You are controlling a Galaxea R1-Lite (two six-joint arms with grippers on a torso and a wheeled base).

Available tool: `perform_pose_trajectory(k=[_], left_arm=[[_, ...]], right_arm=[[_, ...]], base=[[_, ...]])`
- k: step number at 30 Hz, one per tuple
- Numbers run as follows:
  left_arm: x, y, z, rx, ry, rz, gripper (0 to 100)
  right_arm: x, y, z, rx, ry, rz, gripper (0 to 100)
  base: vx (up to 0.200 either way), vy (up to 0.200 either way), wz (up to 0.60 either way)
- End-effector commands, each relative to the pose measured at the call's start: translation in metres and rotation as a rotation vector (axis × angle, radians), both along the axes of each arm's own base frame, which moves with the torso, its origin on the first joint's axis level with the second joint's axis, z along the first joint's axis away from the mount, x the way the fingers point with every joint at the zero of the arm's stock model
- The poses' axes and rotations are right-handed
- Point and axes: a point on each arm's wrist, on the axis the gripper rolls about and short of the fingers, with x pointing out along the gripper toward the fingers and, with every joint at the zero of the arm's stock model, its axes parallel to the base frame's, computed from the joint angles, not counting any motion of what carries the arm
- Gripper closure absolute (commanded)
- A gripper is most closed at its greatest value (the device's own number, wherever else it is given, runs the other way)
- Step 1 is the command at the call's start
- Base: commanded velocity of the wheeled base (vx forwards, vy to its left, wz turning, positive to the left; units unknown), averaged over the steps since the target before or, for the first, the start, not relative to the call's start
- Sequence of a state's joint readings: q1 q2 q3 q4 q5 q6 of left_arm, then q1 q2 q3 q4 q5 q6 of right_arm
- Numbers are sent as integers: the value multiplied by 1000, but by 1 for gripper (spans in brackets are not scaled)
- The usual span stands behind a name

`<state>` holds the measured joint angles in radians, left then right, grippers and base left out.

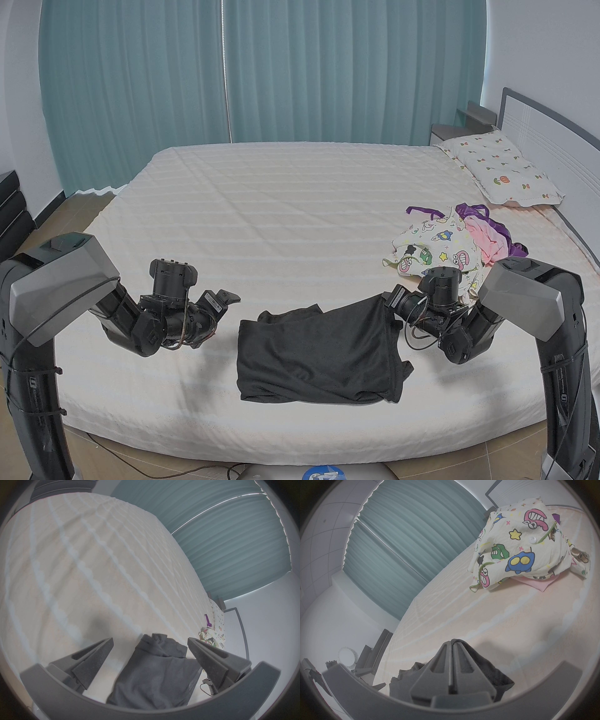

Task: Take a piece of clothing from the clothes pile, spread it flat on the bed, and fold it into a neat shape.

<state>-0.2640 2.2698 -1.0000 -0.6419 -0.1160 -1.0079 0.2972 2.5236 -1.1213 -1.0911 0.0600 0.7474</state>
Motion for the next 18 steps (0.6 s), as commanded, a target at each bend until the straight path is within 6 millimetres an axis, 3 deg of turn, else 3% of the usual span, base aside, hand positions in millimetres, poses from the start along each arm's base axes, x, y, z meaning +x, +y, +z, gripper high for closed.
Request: perform_pose_trajectory(k=[1,8,16,17,18], left_arm=[[10,-15,-16,15,14,-43,0],[14,-32,-25,73,8,-124,0],[27,-35,-28,84,20,-117,0],[28,-35,-27,83,18,-117,100],[28,-35,-28,83,19,-117,100]], right_arm=[[5,-4,-5,-5,-3,-23,100],[8,-3,-6,-6,-11,-38,100],[8,-2,-7,-6,-11,-37,100],[8,-2,-6,-6,-13,-37,100],[8,-2,-6,-6,-13,-37,100]], base=[[0,0,0],[0,0,0],[0,0,0],[0,0,0],[0,0,0]])
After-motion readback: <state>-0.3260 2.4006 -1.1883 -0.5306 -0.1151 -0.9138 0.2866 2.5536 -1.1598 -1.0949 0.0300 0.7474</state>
